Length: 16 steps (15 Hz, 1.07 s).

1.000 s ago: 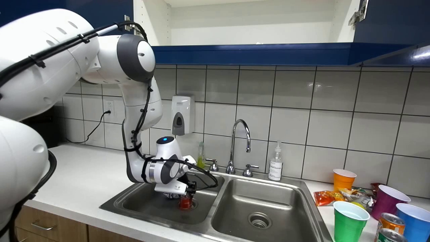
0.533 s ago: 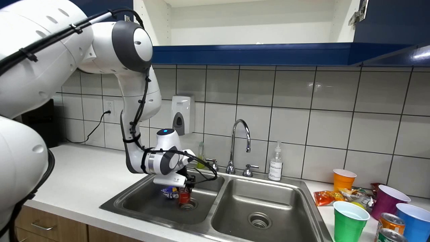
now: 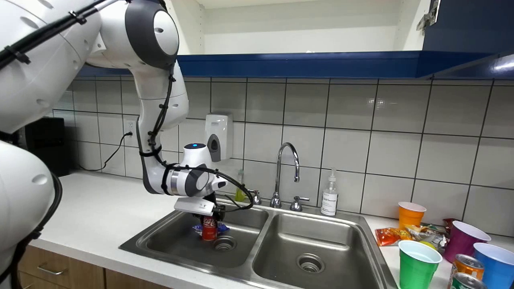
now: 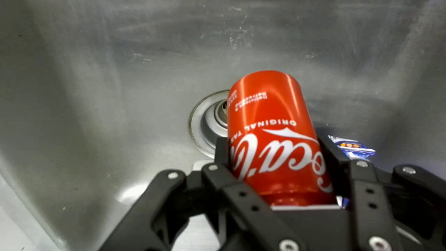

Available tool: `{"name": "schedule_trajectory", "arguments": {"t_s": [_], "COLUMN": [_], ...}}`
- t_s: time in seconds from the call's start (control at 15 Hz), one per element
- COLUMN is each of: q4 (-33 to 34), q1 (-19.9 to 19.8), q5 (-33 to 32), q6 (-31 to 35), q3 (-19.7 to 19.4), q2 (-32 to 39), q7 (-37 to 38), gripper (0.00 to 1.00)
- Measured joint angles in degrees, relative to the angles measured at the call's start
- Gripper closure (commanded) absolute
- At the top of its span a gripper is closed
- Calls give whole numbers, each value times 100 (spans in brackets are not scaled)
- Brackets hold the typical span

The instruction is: Put the red can in the open upper cabinet.

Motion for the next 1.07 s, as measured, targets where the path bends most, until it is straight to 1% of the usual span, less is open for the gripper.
{"name": "schedule_trajectory", "arguments": {"t_s": [0.53, 0.8, 1.07], "q4": [-470, -678, -886], "q1": [-426, -522, -524], "q5": [-2, -2, -1], "q6": [-712, -985, -1294], "q3": [445, 549, 561], "q2": [-809, -1215, -1664], "q7": [-64, -111, -122], "gripper": [62, 62, 62]}}
